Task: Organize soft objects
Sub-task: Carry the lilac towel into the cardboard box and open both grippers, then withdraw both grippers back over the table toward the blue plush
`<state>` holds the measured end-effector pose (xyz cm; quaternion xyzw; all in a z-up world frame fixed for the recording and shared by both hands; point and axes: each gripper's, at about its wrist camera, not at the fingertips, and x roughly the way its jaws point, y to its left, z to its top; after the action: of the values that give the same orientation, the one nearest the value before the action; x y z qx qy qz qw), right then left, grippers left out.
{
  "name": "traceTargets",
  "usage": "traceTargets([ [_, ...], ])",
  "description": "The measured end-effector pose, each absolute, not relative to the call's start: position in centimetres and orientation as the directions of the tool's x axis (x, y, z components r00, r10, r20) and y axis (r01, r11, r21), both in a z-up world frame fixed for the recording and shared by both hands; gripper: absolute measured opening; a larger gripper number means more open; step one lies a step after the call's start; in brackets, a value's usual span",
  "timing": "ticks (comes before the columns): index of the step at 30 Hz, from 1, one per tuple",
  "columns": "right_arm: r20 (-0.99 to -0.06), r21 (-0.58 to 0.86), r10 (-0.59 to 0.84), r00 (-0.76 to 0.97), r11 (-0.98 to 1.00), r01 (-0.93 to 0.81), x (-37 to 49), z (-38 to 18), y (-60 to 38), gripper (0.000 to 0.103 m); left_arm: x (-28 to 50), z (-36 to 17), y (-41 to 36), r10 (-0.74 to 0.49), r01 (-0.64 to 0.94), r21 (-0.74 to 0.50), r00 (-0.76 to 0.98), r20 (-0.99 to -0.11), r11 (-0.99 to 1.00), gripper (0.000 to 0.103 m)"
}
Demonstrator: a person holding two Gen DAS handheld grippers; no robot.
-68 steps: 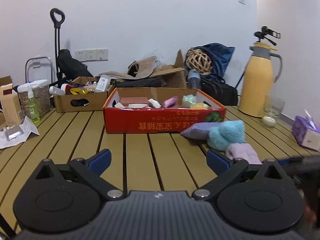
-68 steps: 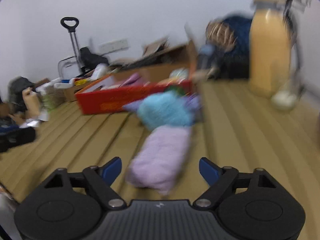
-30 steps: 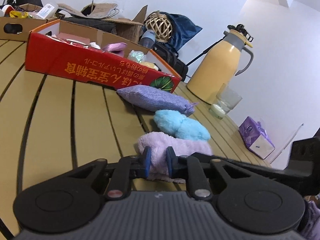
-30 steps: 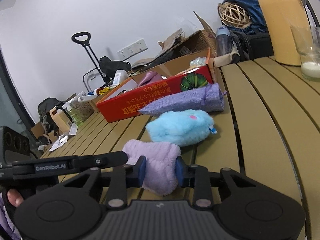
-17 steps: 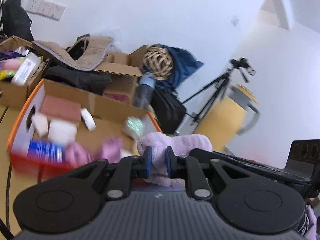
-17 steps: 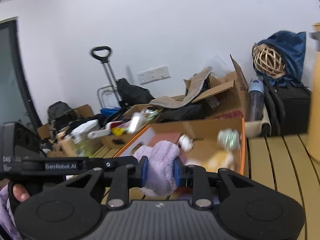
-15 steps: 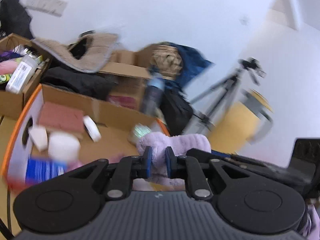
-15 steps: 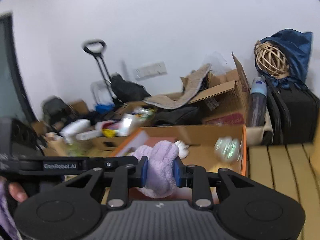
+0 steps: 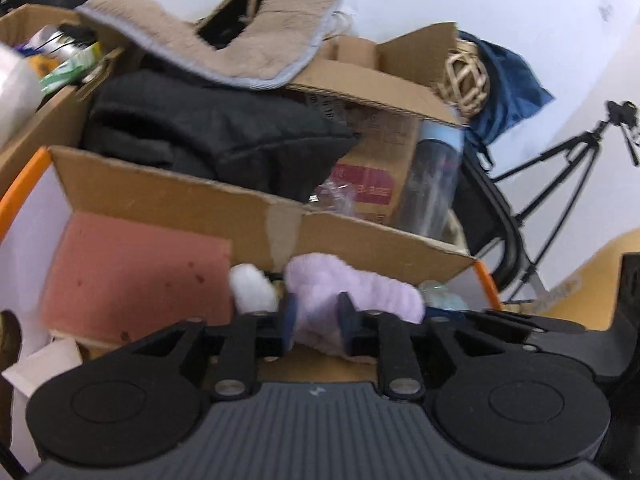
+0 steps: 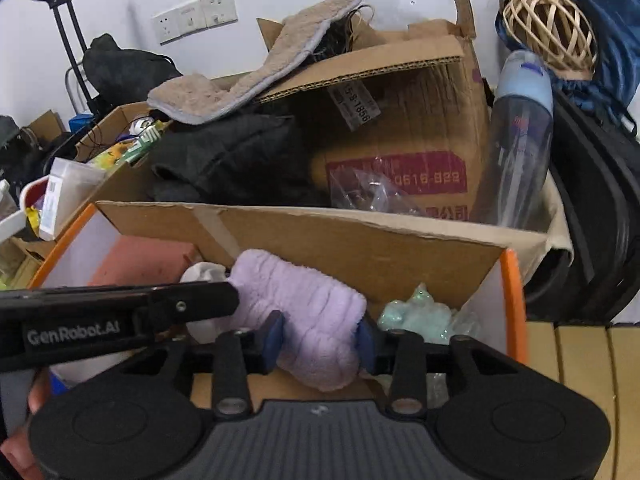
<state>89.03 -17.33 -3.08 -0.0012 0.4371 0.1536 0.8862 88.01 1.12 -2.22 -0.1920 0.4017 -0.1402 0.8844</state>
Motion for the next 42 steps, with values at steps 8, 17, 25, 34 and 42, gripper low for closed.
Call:
traceTargets([
  [8, -0.680, 0.099, 0.301, 0.669, 0.941, -0.323, 84.9, 2.2, -17.8, 0.066, 83.6, 3.2, 2.0, -0.399, 0.136, -0.436, 0.698, -0.595, 0.889, 0.038],
  [17, -0.568, 0.075, 0.309, 0.763, 0.942, -0.326, 74.5, 13.1, -21.7, 0.074, 71.2, 13.9, 2.8, -0.359, 0.215, -0.325, 0.793, -0.492, 0.921, 0.050],
  [25, -0.462, 0.135, 0.386, 0.798, 0.920, -0.367, 60.2, 15.3, -25.8, 0.086, 56.9, 14.1, 4.0, -0.354, 0.255, -0.273, 0.834, -0.423, 0.927, 0.066],
  [34, -0.358, 0.064, 0.400, 0.844, 0.912, -0.406, 43.9, 10.9, -26.4, 0.096, 40.4, 9.7, 5.6, -0.344, 0.322, -0.123, 0.897, -0.277, 0.939, 0.099],
  [42, -0.449, 0.175, 0.321, 0.834, 0.947, -0.270, 36.7, 2.7, -28.0, 0.096, 32.2, 4.9, 5.2, -0.323, 0.323, -0.057, 0.888, -0.328, 0.945, 0.103],
])
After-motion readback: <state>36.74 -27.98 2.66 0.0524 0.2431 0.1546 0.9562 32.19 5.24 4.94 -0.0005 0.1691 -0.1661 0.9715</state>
